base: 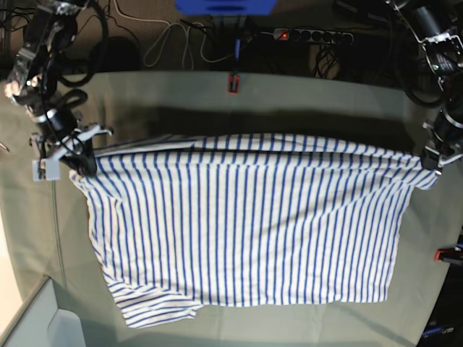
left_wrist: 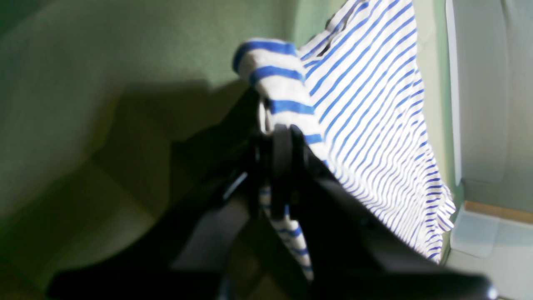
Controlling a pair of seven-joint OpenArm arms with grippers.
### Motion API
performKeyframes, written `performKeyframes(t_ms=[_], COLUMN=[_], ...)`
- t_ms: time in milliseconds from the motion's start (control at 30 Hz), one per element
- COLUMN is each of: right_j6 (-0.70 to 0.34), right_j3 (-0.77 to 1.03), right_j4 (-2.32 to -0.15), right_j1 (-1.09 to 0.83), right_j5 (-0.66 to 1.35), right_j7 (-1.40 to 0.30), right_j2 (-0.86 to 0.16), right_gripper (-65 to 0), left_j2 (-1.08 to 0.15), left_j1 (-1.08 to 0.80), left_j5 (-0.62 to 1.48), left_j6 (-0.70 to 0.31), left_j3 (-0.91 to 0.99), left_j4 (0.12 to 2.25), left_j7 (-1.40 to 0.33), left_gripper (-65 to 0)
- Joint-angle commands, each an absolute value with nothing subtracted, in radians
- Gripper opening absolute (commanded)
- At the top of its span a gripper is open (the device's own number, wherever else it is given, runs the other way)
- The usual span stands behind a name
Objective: Layout the t-shirt on the table in an organized manner, then fold the t-shirt properly
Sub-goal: 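Lay the shirt flat, pulling its edge taut between both grippers, then open the left gripper and pull the held shirt corner outward with the right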
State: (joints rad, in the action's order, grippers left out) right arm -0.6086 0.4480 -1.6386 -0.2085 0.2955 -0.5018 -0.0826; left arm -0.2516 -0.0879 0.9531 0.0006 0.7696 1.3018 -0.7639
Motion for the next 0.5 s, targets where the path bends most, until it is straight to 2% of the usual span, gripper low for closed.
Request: performKeyframes(t_ms=[0, 100, 233, 333, 467], right_j6=[-0.615, -0.615, -0.615, -0.615, -0.615], right_j3=[0.427, 0.38, 0.381, 0.447, 0.536], right_j4=[-1.639, -1.586, -1.563, -1.587, -1.609], right_j1=[-0.186, -0.131, -0.082, -0.085, -0.133], right_j5=[0.312, 0.312, 0.312, 0.314, 0.314], right_j7=[-0.476, -0.476, -0.472, -0.473, -0.475], right_j2=[-0.114, -0.157, -0.163, -0.163, -0.154], right_gripper=[-60.6, -49.6, -36.9, -31.5, -29.8], left_j2=[-0.272, -0.272, -0.268, -0.266, -0.272], left_j1=[-0.054, -0.013, 0.013, 0.015, 0.005], left_j5=[0.967, 0.964, 0.964, 0.964, 0.966], left_j6=[-0.005, 0.002, 0.002, 0.002, -0.002], left_j3=[0.779, 0.786, 0.82, 0.823, 0.834], left_j4=[1.322, 1.313, 1.313, 1.323, 1.325], left_j7=[-0.782, -0.871, -0.911, -0.909, -0.914], left_gripper=[-61.3, -48.9, -32.7, -28.1, -27.9])
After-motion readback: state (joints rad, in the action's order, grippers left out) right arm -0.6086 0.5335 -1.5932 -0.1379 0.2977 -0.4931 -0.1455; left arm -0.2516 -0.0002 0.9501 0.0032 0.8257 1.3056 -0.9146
